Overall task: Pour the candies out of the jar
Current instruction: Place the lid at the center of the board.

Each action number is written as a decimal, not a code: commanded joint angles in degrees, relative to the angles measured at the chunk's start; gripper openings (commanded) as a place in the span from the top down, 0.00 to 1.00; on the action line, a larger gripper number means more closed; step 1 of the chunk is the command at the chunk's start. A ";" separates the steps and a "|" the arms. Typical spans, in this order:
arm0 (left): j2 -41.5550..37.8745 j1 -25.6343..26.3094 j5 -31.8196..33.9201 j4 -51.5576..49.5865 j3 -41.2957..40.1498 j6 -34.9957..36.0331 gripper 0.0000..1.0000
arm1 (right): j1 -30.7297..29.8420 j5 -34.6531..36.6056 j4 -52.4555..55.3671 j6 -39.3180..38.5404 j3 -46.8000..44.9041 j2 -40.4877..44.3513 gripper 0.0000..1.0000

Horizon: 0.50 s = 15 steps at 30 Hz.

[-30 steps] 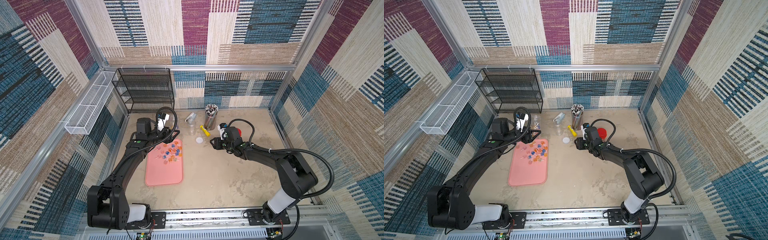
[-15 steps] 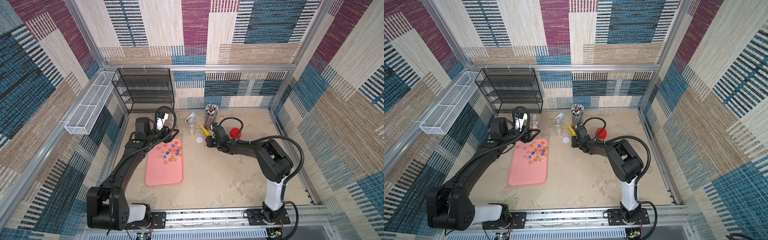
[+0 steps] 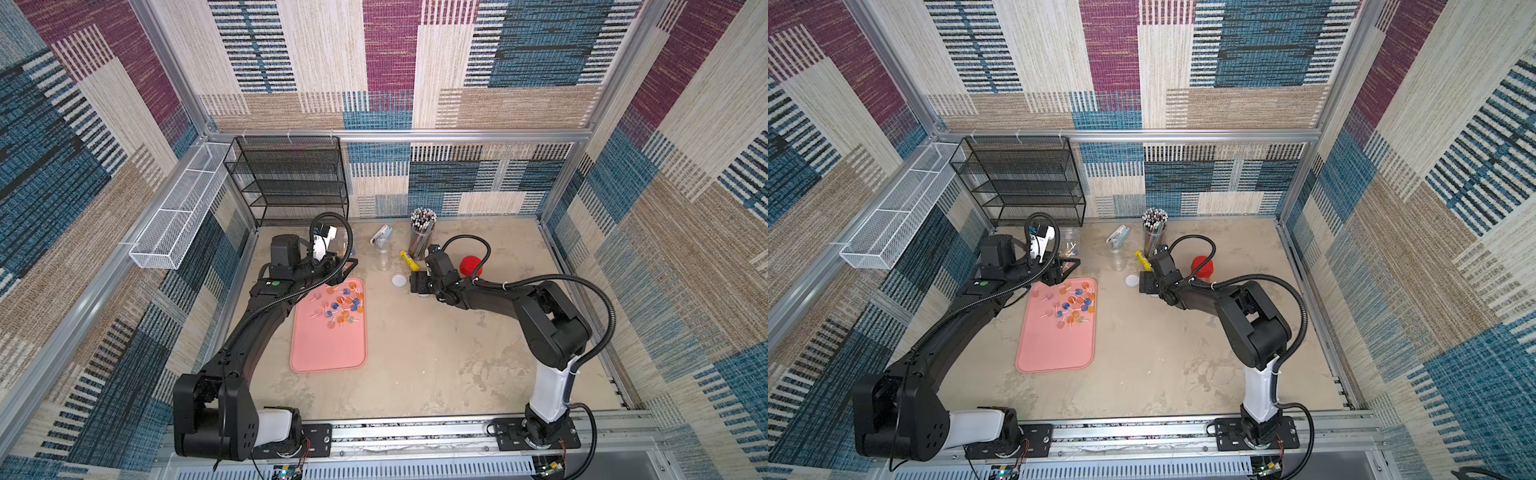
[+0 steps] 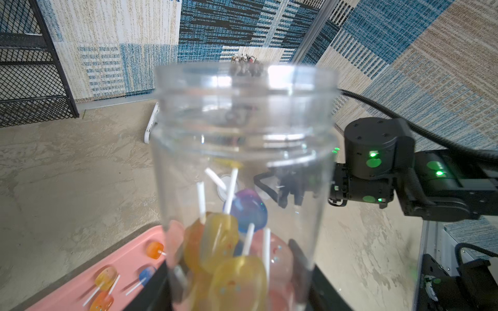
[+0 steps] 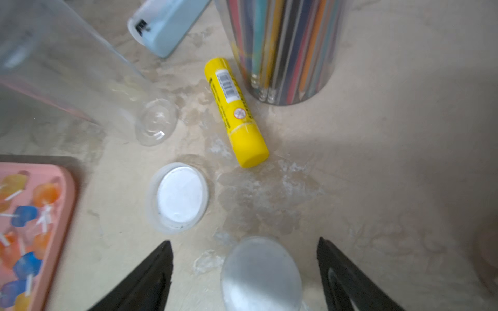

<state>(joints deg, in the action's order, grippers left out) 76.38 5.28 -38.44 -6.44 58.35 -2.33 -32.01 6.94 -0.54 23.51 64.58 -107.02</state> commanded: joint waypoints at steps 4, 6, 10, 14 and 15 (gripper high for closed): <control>-1.52 0.17 3.87 -7.82 1.40 2.03 1.00 | 0.24 -0.26 0.48 -0.55 -0.88 7.64 0.05; -2.70 0.17 4.75 -12.52 1.77 2.17 1.00 | 0.36 -0.17 0.82 -0.89 -1.32 9.61 0.03; -5.55 0.25 9.39 -23.54 0.85 0.44 1.00 | 1.20 -1.21 -0.95 -0.65 -3.76 13.20 0.00; -7.46 0.26 11.02 -34.13 0.65 -3.61 1.00 | 2.49 -3.25 -2.86 -0.86 -5.57 15.04 0.00; -7.54 0.26 11.62 -35.93 0.63 -5.29 1.00 | 2.79 -3.61 -3.13 -1.01 -5.80 15.17 0.00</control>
<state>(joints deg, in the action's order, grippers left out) 69.45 5.43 -28.80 -32.47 59.02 -3.25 -29.76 4.91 -0.97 23.03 59.33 -92.62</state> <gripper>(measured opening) 0.573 0.996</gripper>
